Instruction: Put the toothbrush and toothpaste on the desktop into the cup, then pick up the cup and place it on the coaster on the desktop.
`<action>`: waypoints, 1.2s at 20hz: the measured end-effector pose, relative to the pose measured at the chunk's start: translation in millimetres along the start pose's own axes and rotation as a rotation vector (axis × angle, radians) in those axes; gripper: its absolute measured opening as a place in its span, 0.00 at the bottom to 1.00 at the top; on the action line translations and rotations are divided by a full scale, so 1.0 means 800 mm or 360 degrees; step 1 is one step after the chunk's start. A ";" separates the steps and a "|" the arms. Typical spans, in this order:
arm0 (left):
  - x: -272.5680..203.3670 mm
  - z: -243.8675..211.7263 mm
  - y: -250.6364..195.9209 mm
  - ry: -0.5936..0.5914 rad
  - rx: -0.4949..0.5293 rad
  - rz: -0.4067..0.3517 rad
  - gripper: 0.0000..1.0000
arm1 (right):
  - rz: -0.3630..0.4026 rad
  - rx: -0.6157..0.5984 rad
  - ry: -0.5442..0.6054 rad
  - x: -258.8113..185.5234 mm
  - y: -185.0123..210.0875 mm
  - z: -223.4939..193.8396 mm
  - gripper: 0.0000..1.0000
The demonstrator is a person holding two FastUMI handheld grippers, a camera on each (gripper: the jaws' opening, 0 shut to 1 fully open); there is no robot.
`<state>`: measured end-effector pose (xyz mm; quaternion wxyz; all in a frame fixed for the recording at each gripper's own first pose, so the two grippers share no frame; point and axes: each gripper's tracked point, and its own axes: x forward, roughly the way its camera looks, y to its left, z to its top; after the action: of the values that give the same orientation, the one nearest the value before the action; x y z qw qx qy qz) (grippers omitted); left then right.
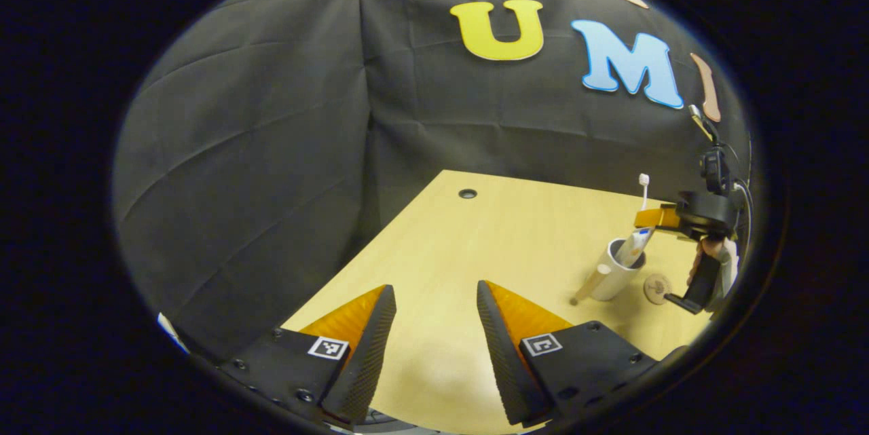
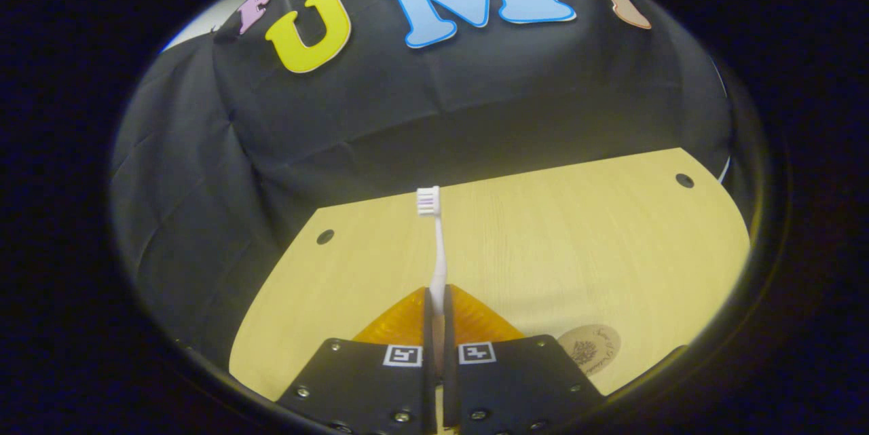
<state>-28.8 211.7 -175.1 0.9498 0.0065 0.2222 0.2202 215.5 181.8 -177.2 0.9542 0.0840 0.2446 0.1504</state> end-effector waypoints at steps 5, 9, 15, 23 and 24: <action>0.011 0.003 -0.037 0.0005 0.0015 -0.0100 0.78 | 0.0004 -0.0093 -0.0007 -0.041 -0.005 -0.025 0.22; 0.021 0.007 -0.072 0.0005 0.0065 -0.0212 0.78 | -0.0001 -0.0091 0.0038 -0.068 -0.015 -0.050 0.23; 0.044 0.019 -0.145 0.0022 0.0160 -0.0473 0.78 | -0.0058 -0.0042 0.0094 -0.103 -0.048 -0.073 0.22; 0.067 -0.004 -0.235 0.0235 0.0515 -0.1005 0.78 | -0.0258 0.0146 0.0121 -0.156 -0.127 -0.097 0.22; 0.069 -0.010 -0.242 0.0275 0.0607 -0.1073 0.79 | -0.0286 0.0172 0.0122 -0.161 -0.137 -0.098 0.22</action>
<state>92.7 59.5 -226.9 0.9284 0.0910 0.3278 -0.1495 96.4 43.0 -214.2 0.9478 0.1073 0.2954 0.0538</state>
